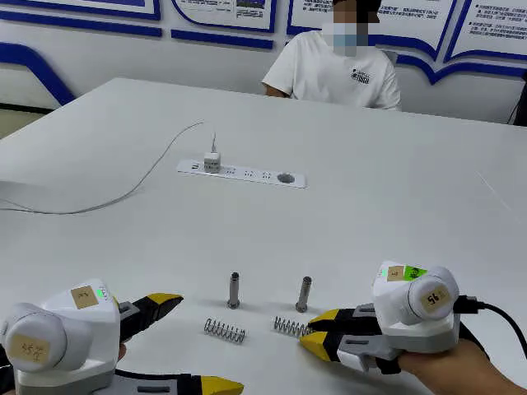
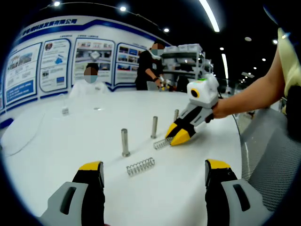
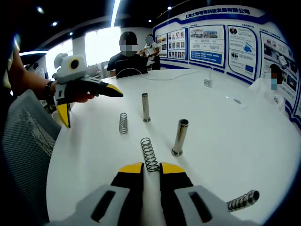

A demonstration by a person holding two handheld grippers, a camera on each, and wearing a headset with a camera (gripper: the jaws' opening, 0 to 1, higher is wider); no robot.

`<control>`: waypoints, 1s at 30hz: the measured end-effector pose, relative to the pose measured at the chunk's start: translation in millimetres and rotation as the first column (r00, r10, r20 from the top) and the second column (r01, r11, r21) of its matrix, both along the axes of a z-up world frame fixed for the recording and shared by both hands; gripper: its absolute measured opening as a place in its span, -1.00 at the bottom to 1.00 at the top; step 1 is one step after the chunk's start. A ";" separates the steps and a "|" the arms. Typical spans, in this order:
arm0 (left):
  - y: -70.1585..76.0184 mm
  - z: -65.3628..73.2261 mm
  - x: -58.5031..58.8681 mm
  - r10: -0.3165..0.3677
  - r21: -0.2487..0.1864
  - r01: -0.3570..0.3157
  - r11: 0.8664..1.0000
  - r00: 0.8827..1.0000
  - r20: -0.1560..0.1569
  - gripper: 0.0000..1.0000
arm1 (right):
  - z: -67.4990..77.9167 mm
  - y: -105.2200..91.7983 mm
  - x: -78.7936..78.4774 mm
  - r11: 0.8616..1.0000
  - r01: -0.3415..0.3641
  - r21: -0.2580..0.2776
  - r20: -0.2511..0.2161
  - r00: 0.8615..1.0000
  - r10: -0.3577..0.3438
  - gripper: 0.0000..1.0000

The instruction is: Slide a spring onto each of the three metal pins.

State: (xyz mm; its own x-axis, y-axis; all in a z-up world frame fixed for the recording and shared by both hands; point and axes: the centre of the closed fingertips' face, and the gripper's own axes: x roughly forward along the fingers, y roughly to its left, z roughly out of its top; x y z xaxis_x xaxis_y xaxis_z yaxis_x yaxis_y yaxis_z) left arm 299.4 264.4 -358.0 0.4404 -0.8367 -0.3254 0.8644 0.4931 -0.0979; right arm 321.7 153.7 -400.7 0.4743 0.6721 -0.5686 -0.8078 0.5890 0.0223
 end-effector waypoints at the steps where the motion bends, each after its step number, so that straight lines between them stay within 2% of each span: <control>1: 0.1 -0.1 0.1 0.000 0.000 0.000 1.000 1.000 0.000 0.80 | -0.4 -0.4 0.0 1.000 0.001 -0.001 -0.001 1.000 -0.001 -0.72; 12: -0.7 -1.0 -0.1 -0.002 0.003 0.002 1.000 1.000 0.000 0.80 | 0.4 -1.3 0.0 1.000 -0.001 -0.008 0.010 1.000 0.001 -0.75; 30: -3.5 2.1 -2.9 -0.017 0.003 0.017 1.000 1.000 0.005 0.80 | 22.4 -4.0 -1.7 1.000 -0.002 -0.010 0.044 0.999 0.002 -0.76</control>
